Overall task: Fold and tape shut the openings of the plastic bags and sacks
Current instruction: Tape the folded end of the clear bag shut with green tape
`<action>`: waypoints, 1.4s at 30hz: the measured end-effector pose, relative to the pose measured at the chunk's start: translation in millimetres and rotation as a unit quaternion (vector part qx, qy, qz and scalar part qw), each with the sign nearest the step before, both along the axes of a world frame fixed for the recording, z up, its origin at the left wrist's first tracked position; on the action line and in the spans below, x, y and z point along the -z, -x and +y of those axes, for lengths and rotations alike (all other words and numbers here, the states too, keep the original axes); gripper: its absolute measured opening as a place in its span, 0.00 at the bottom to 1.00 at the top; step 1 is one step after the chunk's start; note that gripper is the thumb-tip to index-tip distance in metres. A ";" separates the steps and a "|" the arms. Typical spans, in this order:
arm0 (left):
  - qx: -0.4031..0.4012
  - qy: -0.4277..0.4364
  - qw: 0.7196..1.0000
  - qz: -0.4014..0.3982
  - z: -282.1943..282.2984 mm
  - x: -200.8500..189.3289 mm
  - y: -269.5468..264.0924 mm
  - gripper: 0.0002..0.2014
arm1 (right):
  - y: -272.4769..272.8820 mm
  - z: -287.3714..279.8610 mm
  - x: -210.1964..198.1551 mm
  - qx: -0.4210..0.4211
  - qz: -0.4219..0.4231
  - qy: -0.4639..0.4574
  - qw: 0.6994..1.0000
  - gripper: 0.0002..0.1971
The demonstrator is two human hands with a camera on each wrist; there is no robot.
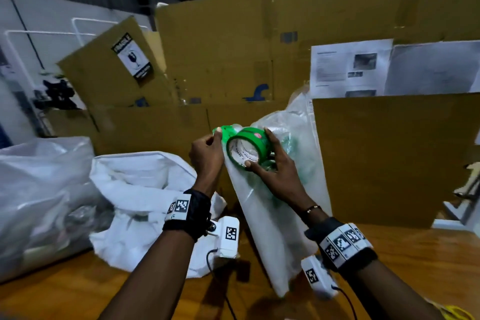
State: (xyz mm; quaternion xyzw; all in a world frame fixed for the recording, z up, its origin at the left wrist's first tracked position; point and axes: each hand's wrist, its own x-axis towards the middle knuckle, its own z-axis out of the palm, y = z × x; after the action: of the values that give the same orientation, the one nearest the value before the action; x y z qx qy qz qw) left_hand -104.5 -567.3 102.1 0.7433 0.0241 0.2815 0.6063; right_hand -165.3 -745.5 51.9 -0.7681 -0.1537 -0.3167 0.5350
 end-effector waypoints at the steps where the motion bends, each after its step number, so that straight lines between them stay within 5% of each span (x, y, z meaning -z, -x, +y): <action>1: -0.005 -0.010 1.000 -0.004 17.8 3.9 -2.2 0.24 | -4.1 14.6 1.4 -0.007 0.001 0.003 1.000 0.47; 8: -0.010 -0.126 0.992 -0.013 125.7 44.9 -8.3 0.15 | -24.2 103.0 31.9 -0.031 -0.012 0.019 0.999 0.44; 12: 0.002 -0.143 0.988 0.053 174.1 68.9 -4.6 0.09 | -29.4 136.1 57.5 -0.052 0.033 0.020 0.998 0.44; 18: 0.046 -0.146 0.978 0.141 211.1 158.6 30.4 0.07 | -13.4 150.2 128.3 -0.085 0.096 0.070 0.989 0.36; 26: 0.108 -0.175 0.948 0.244 191.3 295.6 103.3 0.11 | 45.8 107.9 228.0 -0.128 0.198 0.137 0.962 0.35; 31: 0.143 -0.280 0.922 0.225 154.4 333.9 134.7 0.24 | 72.5 69.9 258.5 -0.152 0.245 0.162 0.944 0.34; 37: 0.157 -0.327 0.886 0.287 122.3 364.9 160.7 0.24 | 89.9 34.5 286.9 -0.181 0.284 0.194 0.921 0.39; 42: 0.146 -0.304 0.883 0.326 111.9 376.5 181.0 0.19 | 97.2 27.5 308.4 -0.187 0.275 0.210 0.919 0.42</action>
State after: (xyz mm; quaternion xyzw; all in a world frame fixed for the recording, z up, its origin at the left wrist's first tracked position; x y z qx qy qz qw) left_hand -285.5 -455.4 -274.4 0.9360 0.0247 -0.0755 0.3428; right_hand -262.4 -717.9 -256.5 -0.8767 -0.2045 0.0523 0.4322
